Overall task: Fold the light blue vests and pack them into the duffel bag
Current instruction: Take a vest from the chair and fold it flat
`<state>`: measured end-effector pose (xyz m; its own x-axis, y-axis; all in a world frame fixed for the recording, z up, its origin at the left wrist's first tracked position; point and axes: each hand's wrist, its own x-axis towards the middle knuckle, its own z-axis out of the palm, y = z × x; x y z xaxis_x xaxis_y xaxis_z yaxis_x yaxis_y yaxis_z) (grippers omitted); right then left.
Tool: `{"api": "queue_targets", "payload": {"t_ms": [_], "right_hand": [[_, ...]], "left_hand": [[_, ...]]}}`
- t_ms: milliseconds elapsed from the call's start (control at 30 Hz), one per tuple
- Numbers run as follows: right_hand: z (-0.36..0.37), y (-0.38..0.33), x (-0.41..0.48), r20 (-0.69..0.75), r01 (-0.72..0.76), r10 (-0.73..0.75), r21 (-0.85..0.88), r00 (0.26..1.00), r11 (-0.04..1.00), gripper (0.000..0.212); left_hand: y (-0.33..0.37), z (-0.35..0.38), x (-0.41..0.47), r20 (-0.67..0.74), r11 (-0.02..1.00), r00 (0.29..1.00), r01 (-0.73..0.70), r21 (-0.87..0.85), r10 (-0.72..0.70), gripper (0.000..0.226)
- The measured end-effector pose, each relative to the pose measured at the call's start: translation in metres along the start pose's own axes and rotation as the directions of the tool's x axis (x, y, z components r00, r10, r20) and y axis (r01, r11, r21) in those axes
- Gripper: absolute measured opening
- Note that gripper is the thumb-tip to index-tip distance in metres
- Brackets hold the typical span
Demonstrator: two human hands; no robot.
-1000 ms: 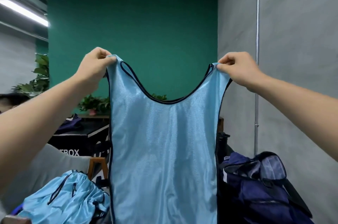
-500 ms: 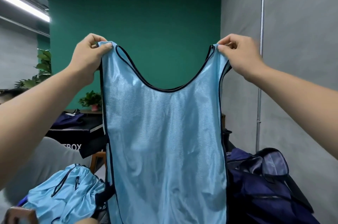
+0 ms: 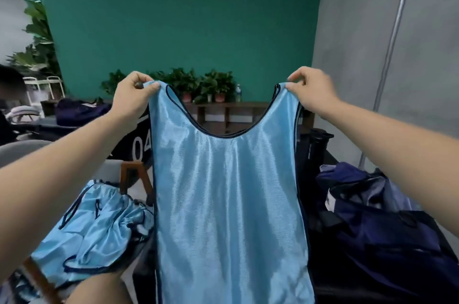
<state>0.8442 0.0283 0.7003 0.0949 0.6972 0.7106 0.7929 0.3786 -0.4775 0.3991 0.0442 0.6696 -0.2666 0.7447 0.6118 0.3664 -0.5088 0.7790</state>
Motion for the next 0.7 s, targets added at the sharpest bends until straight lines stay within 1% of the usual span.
{"api": "queue_targets", "payload": {"t_ms": [133,267,433,567,700], "right_hand": [[0.056,0.037,0.014,0.09,-0.09,0.09,-0.002,0.992,0.996,0.012],[0.119,0.081,0.03,0.194,-0.173,0.177,-0.039,0.965,0.984,0.01],[0.186,0.14,0.04,0.294,-0.221,0.246,-0.114,0.924,0.968,0.01],[0.236,0.191,0.04,0.362,-0.269,0.311,-0.162,0.879,0.949,0.009],[0.276,0.24,0.042,0.38,-0.321,0.376,-0.203,0.845,0.925,0.009]], "left_hand": [[-0.047,0.034,0.012,0.037,0.996,0.996,0.077,0.036,-0.079,0.018],[-0.106,0.074,0.03,0.085,0.987,0.985,0.142,0.075,-0.148,0.02],[-0.184,0.121,0.05,0.136,0.962,0.955,0.251,0.111,-0.265,0.012],[-0.244,0.164,0.06,0.181,0.944,0.932,0.284,0.168,-0.313,0.007],[-0.294,0.207,0.072,0.217,0.927,0.912,0.301,0.225,-0.349,0.007]]}}
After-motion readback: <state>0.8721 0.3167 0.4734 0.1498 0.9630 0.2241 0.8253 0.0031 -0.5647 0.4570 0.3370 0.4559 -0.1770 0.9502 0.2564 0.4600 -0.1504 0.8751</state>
